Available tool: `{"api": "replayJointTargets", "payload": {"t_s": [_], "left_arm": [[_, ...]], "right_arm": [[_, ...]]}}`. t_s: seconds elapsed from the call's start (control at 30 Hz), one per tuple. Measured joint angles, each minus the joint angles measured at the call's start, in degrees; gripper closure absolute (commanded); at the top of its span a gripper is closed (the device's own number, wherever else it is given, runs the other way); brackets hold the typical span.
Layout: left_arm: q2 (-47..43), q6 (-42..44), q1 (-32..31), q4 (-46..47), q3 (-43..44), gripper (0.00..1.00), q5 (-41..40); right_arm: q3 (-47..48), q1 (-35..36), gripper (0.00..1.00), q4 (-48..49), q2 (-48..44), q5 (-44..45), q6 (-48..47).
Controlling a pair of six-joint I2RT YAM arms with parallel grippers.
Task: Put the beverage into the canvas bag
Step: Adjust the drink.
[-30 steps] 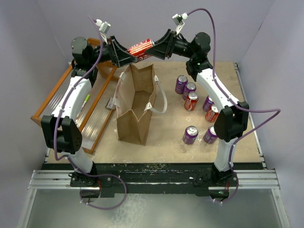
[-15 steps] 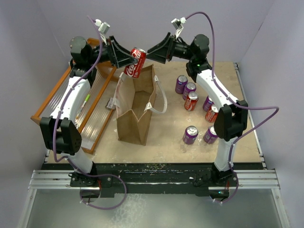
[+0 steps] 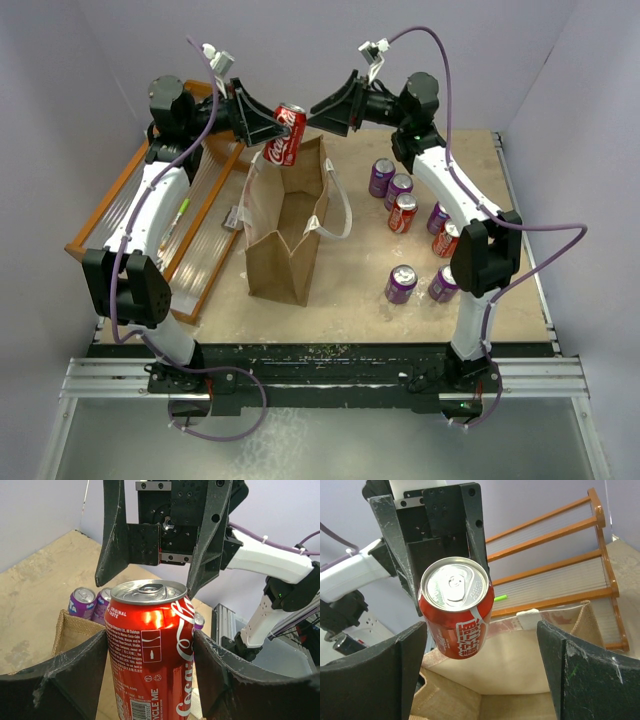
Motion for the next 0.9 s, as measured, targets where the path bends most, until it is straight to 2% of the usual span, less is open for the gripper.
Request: {"api": "replayJointTargets", "payload": {"t_s": [0.3, 0.37, 0.5, 0.57, 0.7, 0.9], "left_arm": [[0.0, 6.4, 0.0, -5.2, 1.2, 1.0, 0.3], [0.0, 7.0, 0.0, -5.7, 1.4, 1.0, 0.3], [0.0, 7.5, -0.1, -6.0, 1.4, 1.0, 0.3], [0.0, 8.1, -0.1, -6.2, 1.4, 1.0, 0.2], [0.1, 8.8, -0.1, -7.4, 1.4, 1.0, 0.0], [0.1, 10.6, -0.7, -8.2, 1.4, 1.0, 0.3]], "right_arm": [[8.2, 1.2, 0.08, -12.2, 1.6, -1.8, -8.8], [10.0, 1.6, 0.12, -13.6, 2.4, -2.5, -10.0], [11.3, 2.0, 0.31, -14.9, 3.7, -4.2, -11.0], [11.3, 2.3, 0.34, -15.1, 4.3, -5.2, -10.9], [11.4, 2.5, 0.33, -15.0, 4.7, -6.6, -10.9], [11.4, 2.6, 0.17, -14.9, 4.7, -7.5, -10.9]]}}
